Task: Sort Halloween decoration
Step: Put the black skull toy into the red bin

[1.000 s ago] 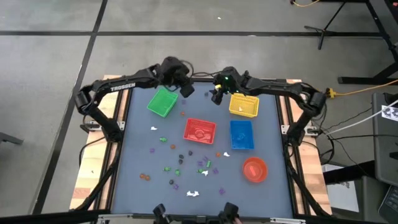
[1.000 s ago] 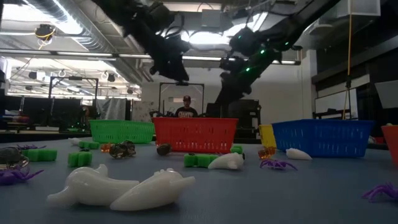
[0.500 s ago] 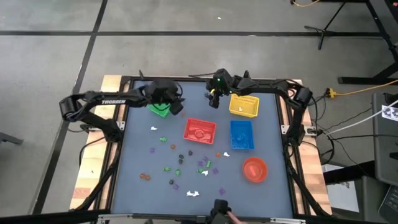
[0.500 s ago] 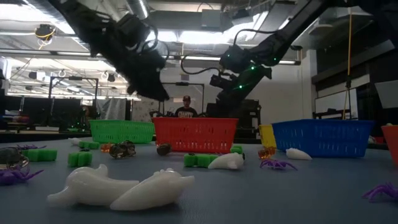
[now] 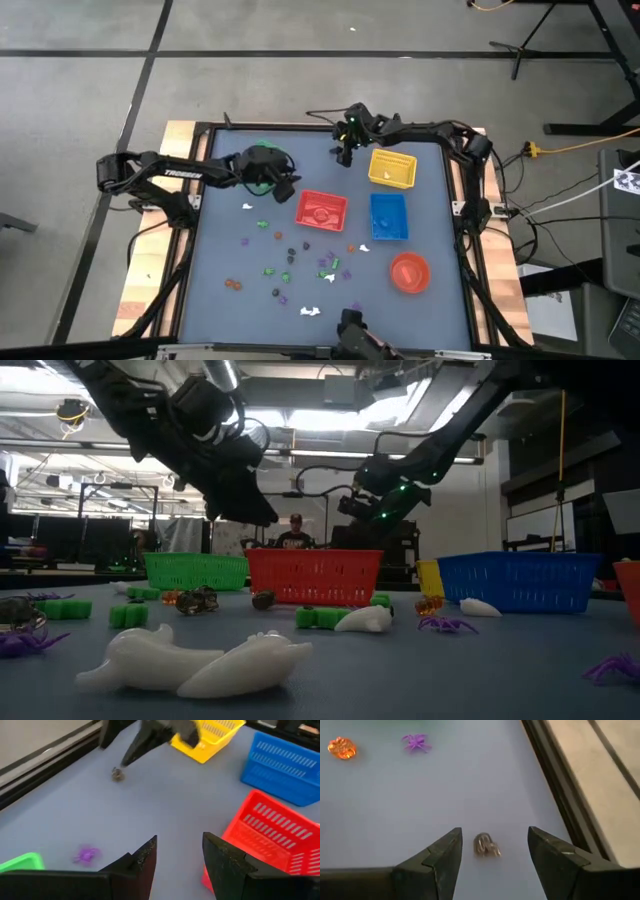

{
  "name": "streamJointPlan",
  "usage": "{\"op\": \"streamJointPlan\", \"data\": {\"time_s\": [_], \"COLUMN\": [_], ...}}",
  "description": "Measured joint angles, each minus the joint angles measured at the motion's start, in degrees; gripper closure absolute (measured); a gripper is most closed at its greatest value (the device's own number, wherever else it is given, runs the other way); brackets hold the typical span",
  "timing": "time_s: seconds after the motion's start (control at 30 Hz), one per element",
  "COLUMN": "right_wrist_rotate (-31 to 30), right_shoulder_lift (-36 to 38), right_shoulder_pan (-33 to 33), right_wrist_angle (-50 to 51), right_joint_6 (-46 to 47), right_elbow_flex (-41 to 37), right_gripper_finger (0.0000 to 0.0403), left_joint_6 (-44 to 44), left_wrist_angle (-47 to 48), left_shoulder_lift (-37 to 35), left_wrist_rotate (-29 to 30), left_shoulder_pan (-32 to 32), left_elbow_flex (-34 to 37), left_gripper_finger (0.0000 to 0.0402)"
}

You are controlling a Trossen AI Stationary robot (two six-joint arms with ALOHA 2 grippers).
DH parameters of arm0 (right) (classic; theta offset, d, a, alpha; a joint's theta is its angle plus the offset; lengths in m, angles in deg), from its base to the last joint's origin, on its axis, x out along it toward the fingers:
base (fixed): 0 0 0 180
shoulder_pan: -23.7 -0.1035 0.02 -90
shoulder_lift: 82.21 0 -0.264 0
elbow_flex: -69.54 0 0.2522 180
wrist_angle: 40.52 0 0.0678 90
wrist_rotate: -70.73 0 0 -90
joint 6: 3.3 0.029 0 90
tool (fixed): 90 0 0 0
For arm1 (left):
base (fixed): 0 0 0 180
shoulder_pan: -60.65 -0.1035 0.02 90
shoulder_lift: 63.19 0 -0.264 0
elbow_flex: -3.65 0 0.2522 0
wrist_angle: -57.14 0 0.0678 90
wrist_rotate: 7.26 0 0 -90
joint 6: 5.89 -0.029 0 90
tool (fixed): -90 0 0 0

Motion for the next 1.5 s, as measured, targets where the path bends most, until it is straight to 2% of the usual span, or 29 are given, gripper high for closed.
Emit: {"op": "streamJointPlan", "data": {"time_s": [0.2,0.4,0.83,1.27,1.5], "right_wrist_rotate": [0.5,-4.0,-3.5,-3.5,-3.5], "right_shoulder_lift": [-3.4,-5.7,-6.2,-6.2,-6.1], "right_shoulder_pan": [-0.2,-0.1,-0.2,-0.2,-0.2], "right_wrist_angle": [2.0,4.7,5.2,5.3,5.3], "right_joint_6": [-1.3,-1.5,-3.0,-4.3,-4.4], "right_elbow_flex": [3.0,4.5,4.6,4.6,4.6], "right_gripper_finger": [0.0178,0.0178,0.0181,0.0286,0.0309], "left_joint_6": [1.4,1.4,1.4,1.4,1.4], "left_wrist_angle": [0.0,0.1,0.1,0.2,0.2], "left_shoulder_lift": [0.0,0.0,0.0,0.0,0.0], "left_wrist_rotate": [2.1,2.7,2.7,2.7,2.7], "left_shoulder_pan": [2.1,3.1,3.3,3.3,3.3], "left_elbow_flex": [0.0,0.0,0.0,0.0,0.0], "left_gripper_finger": [0.0258,0.0258,0.0258,0.0258,0.0258]}}
